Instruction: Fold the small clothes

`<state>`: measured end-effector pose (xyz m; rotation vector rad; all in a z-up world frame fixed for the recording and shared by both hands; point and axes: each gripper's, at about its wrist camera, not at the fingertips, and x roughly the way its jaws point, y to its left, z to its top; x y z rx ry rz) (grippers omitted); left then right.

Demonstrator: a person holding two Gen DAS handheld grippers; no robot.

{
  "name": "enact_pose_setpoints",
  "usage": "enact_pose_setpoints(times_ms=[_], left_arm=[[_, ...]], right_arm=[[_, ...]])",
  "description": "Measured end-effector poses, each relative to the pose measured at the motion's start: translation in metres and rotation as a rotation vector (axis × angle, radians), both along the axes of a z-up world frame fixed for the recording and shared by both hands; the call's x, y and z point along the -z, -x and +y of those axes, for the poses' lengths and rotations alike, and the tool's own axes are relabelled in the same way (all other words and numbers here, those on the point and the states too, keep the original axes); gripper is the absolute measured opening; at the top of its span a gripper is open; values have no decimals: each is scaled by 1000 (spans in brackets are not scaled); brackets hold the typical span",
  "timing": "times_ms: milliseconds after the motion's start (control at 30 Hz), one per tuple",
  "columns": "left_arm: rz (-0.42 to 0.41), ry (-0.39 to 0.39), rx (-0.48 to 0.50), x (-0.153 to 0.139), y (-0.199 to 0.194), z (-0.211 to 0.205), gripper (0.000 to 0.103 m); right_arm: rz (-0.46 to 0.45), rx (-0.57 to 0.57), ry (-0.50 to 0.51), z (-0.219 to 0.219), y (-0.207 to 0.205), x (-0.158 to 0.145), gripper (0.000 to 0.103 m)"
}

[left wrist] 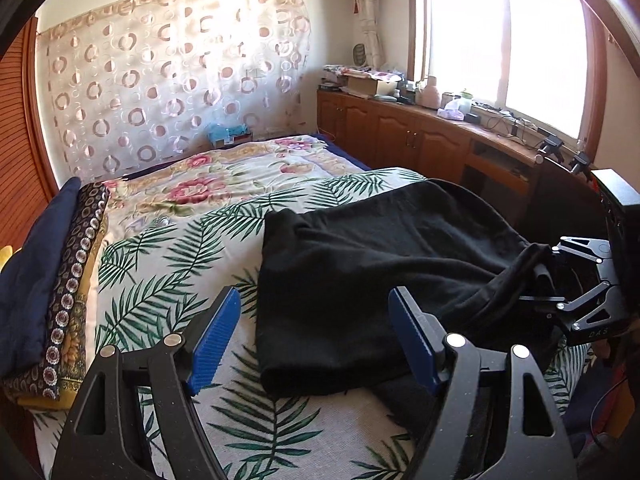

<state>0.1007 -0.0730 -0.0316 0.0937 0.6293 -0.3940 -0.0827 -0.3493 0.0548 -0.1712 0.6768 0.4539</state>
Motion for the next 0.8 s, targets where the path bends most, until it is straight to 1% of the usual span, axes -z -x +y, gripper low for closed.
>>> enact_pose_setpoints(times_ms=[100, 133, 200, 233, 267, 300, 367, 433, 500, 567, 667, 733, 800], left_arm=[[5, 2, -11, 3, 0, 2, 77], [7, 2, -15, 5, -1, 4, 77], [9, 2, -26, 8, 0, 7, 77], [11, 5, -30, 9, -1, 10, 77], [14, 9, -34, 10, 0, 12, 77], [16, 12, -37, 11, 0, 13, 77], [19, 19, -44, 12, 1, 16, 77], [16, 24, -50, 11, 2, 18, 77], [12, 29, -53, 10, 4, 18, 77], [7, 32, -55, 8, 4, 19, 77], [1, 39, -58, 8, 5, 19, 77], [1, 45, -58, 8, 6, 19, 77], [0, 46, -56, 8, 8, 18, 77]], right_arm=[[8, -9, 15, 2, -5, 0, 72], [5, -12, 19, 5, -5, 0, 70], [1, -27, 24, 6, -5, -1, 47], [-4, -27, 33, 6, -6, -2, 40], [-7, -25, 44, 7, -5, -2, 18], [-6, -34, 43, 7, -5, -3, 9], [-38, -45, 23, 6, 1, -9, 7], [-91, -43, -7, 3, 10, -20, 7], [-137, -27, -43, -5, 20, -36, 6], [-168, -3, -56, -14, 28, -50, 6], [-163, 57, -52, -31, 32, -54, 6], [-122, 84, -17, -40, 28, -44, 6], [-73, 111, -7, -48, 25, -28, 6]])
